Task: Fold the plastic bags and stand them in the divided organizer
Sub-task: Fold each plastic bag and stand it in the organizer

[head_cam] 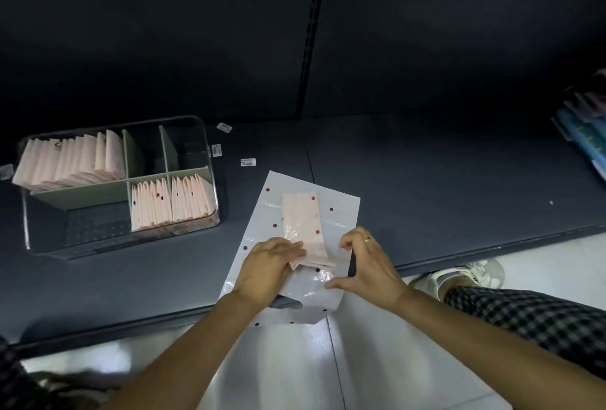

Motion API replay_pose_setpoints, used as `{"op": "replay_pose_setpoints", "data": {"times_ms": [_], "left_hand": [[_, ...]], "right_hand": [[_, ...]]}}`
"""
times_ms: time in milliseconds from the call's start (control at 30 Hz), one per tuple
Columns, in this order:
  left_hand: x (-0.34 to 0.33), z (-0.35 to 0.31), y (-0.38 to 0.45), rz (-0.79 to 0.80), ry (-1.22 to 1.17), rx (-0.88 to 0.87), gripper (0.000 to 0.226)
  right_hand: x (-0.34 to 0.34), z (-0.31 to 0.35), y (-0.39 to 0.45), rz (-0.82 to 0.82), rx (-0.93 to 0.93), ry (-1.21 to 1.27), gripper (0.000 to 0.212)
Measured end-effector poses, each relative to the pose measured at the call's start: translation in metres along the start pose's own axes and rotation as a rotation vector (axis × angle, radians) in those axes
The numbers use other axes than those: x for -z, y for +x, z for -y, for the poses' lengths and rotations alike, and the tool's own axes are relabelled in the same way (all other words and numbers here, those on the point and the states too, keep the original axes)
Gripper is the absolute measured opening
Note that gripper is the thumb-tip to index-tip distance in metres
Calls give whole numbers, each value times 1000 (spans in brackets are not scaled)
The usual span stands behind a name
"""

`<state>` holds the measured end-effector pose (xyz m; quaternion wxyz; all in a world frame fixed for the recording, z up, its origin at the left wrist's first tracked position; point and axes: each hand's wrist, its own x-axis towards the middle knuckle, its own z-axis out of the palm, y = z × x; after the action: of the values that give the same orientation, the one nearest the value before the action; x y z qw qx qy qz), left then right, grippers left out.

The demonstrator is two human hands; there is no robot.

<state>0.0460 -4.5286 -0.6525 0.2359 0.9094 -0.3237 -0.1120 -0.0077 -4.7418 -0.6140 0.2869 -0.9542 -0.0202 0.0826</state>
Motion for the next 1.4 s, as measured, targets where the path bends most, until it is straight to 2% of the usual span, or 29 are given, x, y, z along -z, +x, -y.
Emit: {"op": "replay_pose_setpoints", "data": {"times_ms": [67,100,200,267,400,500,567,667,767,967,1067,1133,1233,1300,1400], "left_hand": [[0,-2,0,-50,-40,16,39],[0,-3,1,-70,-60,29,37],[0,-3,3,-93,-108,82,27],[1,0,6,-115,-165,147,23],[4,7,14,-170,-340,381,18],[4,6,22,-228,-456,556,14],[1,3,26,-238,-449,609,14],[-3,0,26,-256,-443,631,15],[-6,-3,23,-282,-452,617,13],[-4,-2,21,-245,-393,547,13],[-4,-1,19,-227,-247,481,18],[-4,0,18,-232,-66,402,29],[-4,8,21,-27,194,195,57],[-3,15,24,108,262,113,58],[0,21,25,128,271,90,54]], "right_hand": [[-14,-1,10,-12,-32,72,72],[-22,0,14,-2,-48,101,68],[-39,1,27,-68,-89,168,27],[-43,1,34,-128,-185,235,11],[-39,5,44,-127,-377,377,5],[-34,8,52,-115,-436,407,16],[-32,9,56,-101,-466,400,18],[-33,8,62,-83,-482,362,31],[-32,10,66,-83,-502,322,37],[-29,18,72,-78,-477,210,25],[-29,19,80,-36,-498,137,30],[-28,17,85,3,-546,164,38],[-28,16,89,36,-598,219,40],[-30,18,87,-10,-619,213,32],[-32,24,75,-92,-620,271,28]]}}
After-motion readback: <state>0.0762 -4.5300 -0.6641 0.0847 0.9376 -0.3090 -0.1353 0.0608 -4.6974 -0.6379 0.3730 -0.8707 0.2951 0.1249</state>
